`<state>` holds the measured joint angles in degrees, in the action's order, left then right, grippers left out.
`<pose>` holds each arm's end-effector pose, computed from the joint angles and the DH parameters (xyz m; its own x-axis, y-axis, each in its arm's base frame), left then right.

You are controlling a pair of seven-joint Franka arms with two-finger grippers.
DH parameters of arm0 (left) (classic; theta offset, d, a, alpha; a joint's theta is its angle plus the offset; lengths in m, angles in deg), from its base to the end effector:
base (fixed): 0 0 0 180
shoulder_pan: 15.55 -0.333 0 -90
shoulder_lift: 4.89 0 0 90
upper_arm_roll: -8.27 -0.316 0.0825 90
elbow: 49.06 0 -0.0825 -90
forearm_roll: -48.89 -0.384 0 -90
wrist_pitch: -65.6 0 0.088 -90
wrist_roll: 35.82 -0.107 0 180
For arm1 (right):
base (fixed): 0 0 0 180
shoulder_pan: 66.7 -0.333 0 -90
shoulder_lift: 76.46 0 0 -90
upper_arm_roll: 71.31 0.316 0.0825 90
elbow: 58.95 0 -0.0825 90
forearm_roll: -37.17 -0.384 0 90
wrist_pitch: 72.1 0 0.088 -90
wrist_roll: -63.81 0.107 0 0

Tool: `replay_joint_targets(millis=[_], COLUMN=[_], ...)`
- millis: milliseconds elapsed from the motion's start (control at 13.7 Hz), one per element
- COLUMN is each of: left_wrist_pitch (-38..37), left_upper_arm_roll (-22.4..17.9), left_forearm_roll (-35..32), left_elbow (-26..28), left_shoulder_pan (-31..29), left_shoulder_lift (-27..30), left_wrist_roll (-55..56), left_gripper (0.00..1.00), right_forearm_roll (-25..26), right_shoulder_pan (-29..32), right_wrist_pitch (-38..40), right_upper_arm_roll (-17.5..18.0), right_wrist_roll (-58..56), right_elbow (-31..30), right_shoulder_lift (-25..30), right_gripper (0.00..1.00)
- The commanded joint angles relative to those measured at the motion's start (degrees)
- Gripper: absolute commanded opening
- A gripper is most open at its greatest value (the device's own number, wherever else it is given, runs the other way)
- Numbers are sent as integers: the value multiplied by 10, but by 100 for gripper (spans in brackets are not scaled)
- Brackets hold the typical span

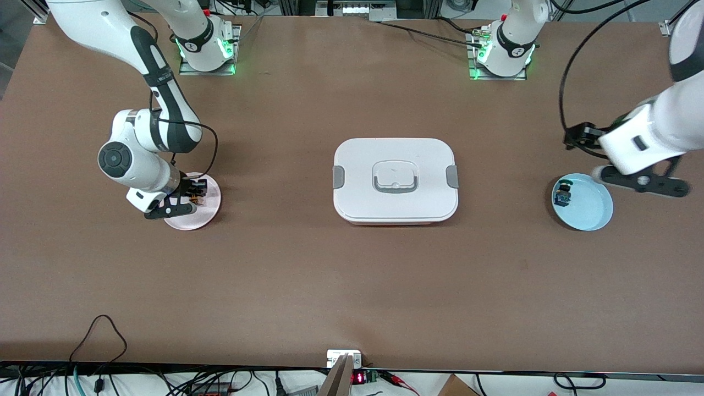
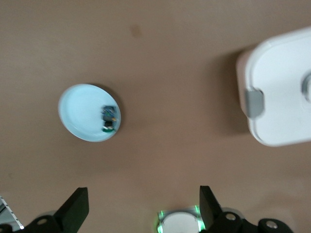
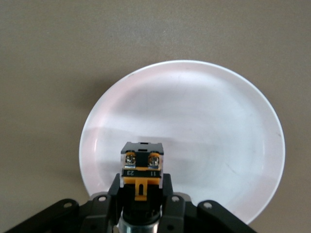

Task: Transfer orange switch to right arm and place

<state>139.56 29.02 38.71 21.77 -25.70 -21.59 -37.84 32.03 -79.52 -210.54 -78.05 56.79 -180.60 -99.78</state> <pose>0.6052 -0.0543 0.5955 0.9600 -0.1741 -0.2192 -0.1930 -0.9789 -0.0676 0.5613 0.0598 0.2087 0.9804 0.1644 -0.1083 0.1634 -0.9864 -0.0186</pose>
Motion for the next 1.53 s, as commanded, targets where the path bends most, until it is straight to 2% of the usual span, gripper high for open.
replay_joint_targets(millis=[0,73,146,218,291,364,437,510,655,947,1238,1456], left_wrist_pitch=[50,53,61,80,119,158,172,167,153,153,153,150], left_upper_arm_roll=[-105,-158,-167,-172,-174,-174,-174,-174,-174,-168,-169,-172], left_forearm_roll=[10,30,64,81,76,76,76,76,76,75,76,76], left_elbow=[106,112,120,141,160,203,229,229,219,202,201,189], left_shoulder_pan=[71,102,102,102,102,102,102,102,100,102,101,100], left_shoulder_lift=[100,110,113,119,137,164,184,184,174,165,164,156], left_wrist_roll=[13,9,7,5,2,2,3,4,4,7,7,5], left_gripper=[100,100,100,100,100,100,100,100,100,100,100,100], right_forearm_roll=[10,10,7,7,7,7,5,3,2,6,14,36], right_shoulder_pan=[2,2,2,2,2,4,4,5,5,0,1,2], right_wrist_pitch=[-28,-30,-30,-31,-32,-32,-31,-29,-15,145,268,373], right_upper_arm_roll=[2,2,2,2,2,2,2,2,2,2,2,1], right_wrist_roll=[12,13,13,16,17,17,17,17,13,38,38,39], right_elbow=[-3,-3,-3,-3,-2,-2,-2,1,11,71,138,199], right_shoulder_lift=[-11,-12,-16,-16,-18,-18,-17,-13,6,76,162,221], right_gripper=[0,1,3,9,27,45,78,100,100,100,100,100])
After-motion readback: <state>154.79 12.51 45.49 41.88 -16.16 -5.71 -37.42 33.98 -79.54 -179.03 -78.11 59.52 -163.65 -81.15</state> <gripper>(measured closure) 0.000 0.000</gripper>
